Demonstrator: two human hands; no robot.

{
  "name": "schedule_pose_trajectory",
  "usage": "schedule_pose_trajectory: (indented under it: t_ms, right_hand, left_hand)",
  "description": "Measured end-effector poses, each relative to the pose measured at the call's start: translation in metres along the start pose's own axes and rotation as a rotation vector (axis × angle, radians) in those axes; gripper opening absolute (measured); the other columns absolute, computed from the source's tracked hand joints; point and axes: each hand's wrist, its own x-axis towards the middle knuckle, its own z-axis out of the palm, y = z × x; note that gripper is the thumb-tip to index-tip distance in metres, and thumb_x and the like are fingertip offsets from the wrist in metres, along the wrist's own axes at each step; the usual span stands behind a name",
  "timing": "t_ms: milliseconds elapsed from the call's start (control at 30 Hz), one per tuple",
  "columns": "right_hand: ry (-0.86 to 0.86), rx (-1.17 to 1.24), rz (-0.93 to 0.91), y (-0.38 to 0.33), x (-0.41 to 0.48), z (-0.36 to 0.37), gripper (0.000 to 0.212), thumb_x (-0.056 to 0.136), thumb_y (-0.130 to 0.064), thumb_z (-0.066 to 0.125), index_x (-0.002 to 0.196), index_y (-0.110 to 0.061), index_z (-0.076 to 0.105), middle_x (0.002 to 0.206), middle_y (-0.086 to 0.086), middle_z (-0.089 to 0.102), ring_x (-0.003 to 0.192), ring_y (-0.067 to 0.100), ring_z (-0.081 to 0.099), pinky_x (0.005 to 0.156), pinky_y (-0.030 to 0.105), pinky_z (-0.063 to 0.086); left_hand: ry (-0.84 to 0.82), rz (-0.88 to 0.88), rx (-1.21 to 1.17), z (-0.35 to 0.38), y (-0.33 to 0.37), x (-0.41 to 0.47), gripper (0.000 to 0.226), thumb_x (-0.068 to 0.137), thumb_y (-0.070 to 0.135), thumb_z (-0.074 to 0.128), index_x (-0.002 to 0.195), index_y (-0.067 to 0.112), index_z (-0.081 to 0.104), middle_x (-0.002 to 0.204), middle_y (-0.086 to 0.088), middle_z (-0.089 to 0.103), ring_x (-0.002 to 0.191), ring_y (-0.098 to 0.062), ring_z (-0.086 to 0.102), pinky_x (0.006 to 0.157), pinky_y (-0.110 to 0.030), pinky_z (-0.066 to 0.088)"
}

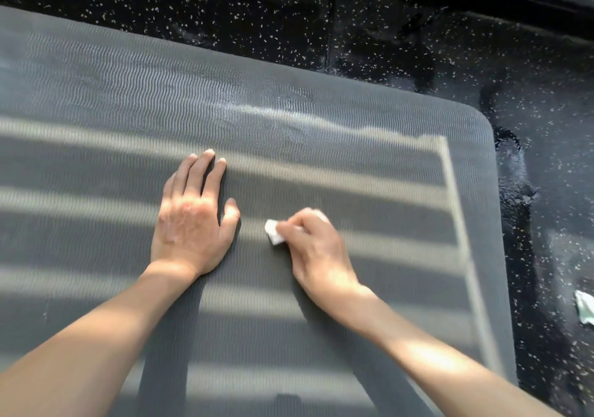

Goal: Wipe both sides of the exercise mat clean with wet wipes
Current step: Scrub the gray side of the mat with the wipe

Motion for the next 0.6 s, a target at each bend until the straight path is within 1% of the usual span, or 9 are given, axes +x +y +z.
schedule_pose_trajectory:
  t_ms: [67,200,300,400,433,467,533,567,600]
  right_hand:
    - [-0.055,0.015,-0.025,0.0,-0.002,-0.006,0.017,0.092,-0.017,0.052,0.088,-0.009,0.067,0.085,0.006,0.054,0.081,0.022,0.05,0.062,0.03,0.042]
    - [0.113,-0.114,-0.03,0.014,0.039,-0.005,0.015,0.09,-0.02,0.059,0.086,-0.009,0.068,0.084,0.008,0.057,0.079,0.028,0.057,0.061,0.032,0.046]
    - [0.1,-0.153,-0.001,0.007,0.007,0.003,0.02,0.094,-0.021,0.055,0.09,-0.008,0.068,0.084,0.004,0.054,0.079,0.02,0.05,0.062,0.035,0.046]
    - [0.035,-0.086,-0.083,-0.005,-0.022,0.002,0.007,0.084,-0.001,0.063,0.085,-0.004,0.069,0.08,0.009,0.054,0.073,0.028,0.052,0.056,0.034,0.043]
    - [0.04,-0.095,-0.062,-0.004,-0.01,0.001,0.007,0.081,0.0,0.065,0.084,-0.004,0.07,0.079,0.011,0.054,0.073,0.03,0.053,0.057,0.032,0.04]
    - [0.094,-0.128,-0.009,-0.003,0.004,0.002,0.004,0.082,-0.004,0.067,0.083,-0.006,0.07,0.079,0.011,0.054,0.075,0.031,0.054,0.057,0.03,0.035]
    - [0.201,-0.199,0.11,0.002,0.023,0.005,0.011,0.088,-0.015,0.065,0.082,-0.007,0.069,0.079,0.01,0.052,0.08,0.032,0.054,0.058,0.027,0.027]
    - [0.208,-0.194,0.128,0.002,0.018,0.008,0.011,0.088,-0.014,0.065,0.082,-0.006,0.069,0.079,0.01,0.052,0.079,0.032,0.054,0.058,0.027,0.028]
    - [0.201,-0.17,0.096,-0.001,0.007,0.012,0.006,0.086,-0.007,0.066,0.082,-0.005,0.069,0.078,0.01,0.053,0.076,0.032,0.054,0.056,0.028,0.032]
  left_hand:
    - [-0.002,-0.002,-0.002,0.0,-0.001,0.0,0.062,0.089,0.035,0.039,0.141,0.002,0.046,0.15,-0.016,0.041,0.141,-0.035,0.032,0.116,-0.048,0.027]
    - [-0.01,-0.003,-0.001,0.0,-0.001,0.0,0.062,0.089,0.036,0.038,0.141,0.003,0.046,0.151,-0.015,0.04,0.142,-0.034,0.03,0.117,-0.047,0.026]
    - [-0.014,-0.004,-0.012,0.0,0.0,0.0,0.062,0.089,0.037,0.038,0.14,0.003,0.047,0.15,-0.015,0.041,0.142,-0.034,0.031,0.117,-0.047,0.026]
    - [-0.008,-0.003,-0.023,0.0,0.0,0.0,0.062,0.088,0.036,0.038,0.14,0.003,0.048,0.15,-0.015,0.041,0.141,-0.034,0.032,0.117,-0.046,0.025]
    - [-0.01,-0.005,-0.025,-0.001,0.0,0.0,0.061,0.088,0.036,0.039,0.14,0.004,0.048,0.15,-0.015,0.041,0.141,-0.034,0.032,0.117,-0.045,0.024]
    - [-0.016,-0.005,-0.027,-0.001,0.001,-0.001,0.061,0.089,0.036,0.04,0.14,0.004,0.047,0.151,-0.014,0.041,0.142,-0.034,0.031,0.118,-0.045,0.023]
    - [-0.02,-0.005,-0.026,-0.001,0.001,-0.001,0.061,0.089,0.036,0.04,0.141,0.005,0.046,0.152,-0.013,0.039,0.142,-0.033,0.03,0.118,-0.044,0.022]
    - [-0.022,-0.003,-0.025,-0.002,0.001,0.0,0.061,0.089,0.036,0.04,0.142,0.005,0.046,0.152,-0.013,0.039,0.142,-0.034,0.029,0.118,-0.045,0.022]
    - [-0.027,0.002,-0.018,-0.001,0.002,0.0,0.061,0.09,0.035,0.039,0.142,0.004,0.045,0.153,-0.014,0.038,0.142,-0.035,0.029,0.118,-0.046,0.022]
